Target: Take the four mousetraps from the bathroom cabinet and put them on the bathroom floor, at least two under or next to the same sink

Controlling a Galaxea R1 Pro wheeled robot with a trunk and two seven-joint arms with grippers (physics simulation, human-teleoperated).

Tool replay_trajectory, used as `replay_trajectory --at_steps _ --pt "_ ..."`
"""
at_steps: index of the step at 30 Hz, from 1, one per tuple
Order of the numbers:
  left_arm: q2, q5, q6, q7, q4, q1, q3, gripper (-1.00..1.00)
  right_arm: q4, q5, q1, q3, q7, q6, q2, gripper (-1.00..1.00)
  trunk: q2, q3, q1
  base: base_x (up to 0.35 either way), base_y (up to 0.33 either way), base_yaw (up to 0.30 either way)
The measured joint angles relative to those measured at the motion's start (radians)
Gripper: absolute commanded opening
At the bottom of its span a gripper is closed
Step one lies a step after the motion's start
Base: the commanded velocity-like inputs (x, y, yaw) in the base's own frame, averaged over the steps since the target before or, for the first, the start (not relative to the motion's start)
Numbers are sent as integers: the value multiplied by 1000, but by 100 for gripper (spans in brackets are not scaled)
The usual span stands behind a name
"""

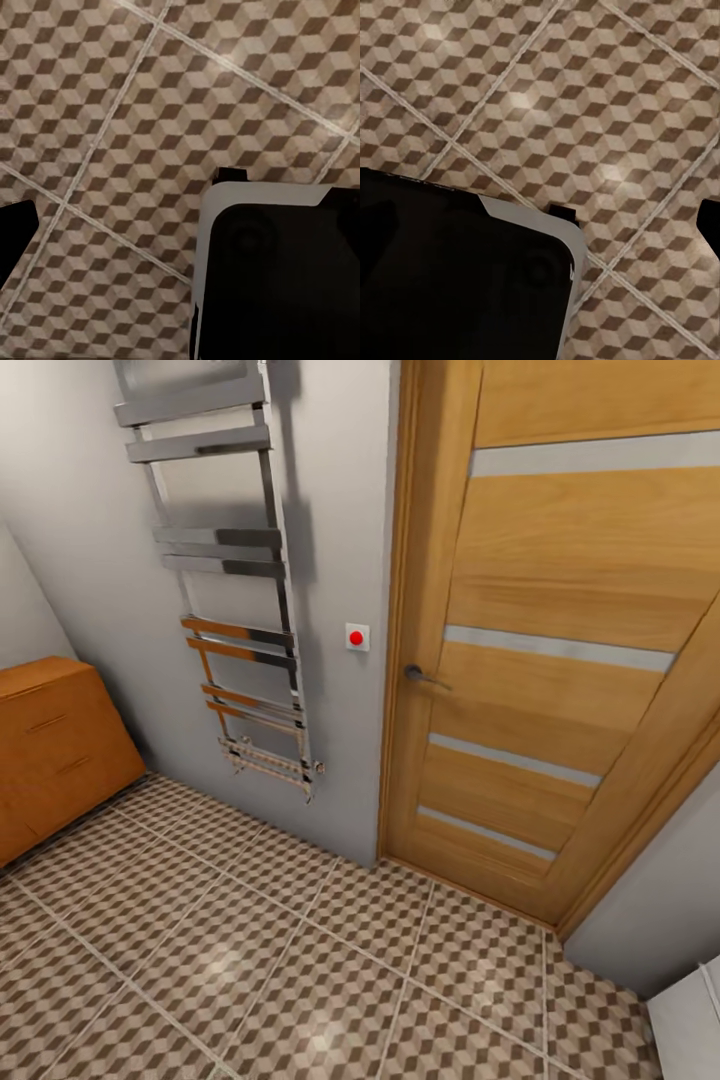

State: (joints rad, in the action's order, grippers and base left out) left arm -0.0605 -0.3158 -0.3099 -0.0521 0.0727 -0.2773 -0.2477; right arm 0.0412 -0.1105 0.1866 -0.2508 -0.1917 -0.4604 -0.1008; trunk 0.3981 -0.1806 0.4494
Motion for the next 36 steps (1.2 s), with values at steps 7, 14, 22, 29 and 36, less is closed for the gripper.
replay_trajectory --at_steps 7,14,22,29,36 --pt "0 0 0 0 0 0 0 100 0 0 0 0 0 1 0 100 0 4 0 0 0 238" --pt "0 0 0 0 0 0 0 100 0 0 0 0 0 0 0 100 0 8 0 0 0 240" --pt "0 0 0 0 0 0 0 100 0 0 0 0 0 0 0 100 0 12 0 0 0 242" --pt "0 0 0 0 0 0 0 100 -1 0 0 0 0 1 0 100 0 14 0 0 0 246" --pt "0 0 0 0 0 0 0 100 0 0 0 0 0 1 0 100 0 14 0 0 0 250"
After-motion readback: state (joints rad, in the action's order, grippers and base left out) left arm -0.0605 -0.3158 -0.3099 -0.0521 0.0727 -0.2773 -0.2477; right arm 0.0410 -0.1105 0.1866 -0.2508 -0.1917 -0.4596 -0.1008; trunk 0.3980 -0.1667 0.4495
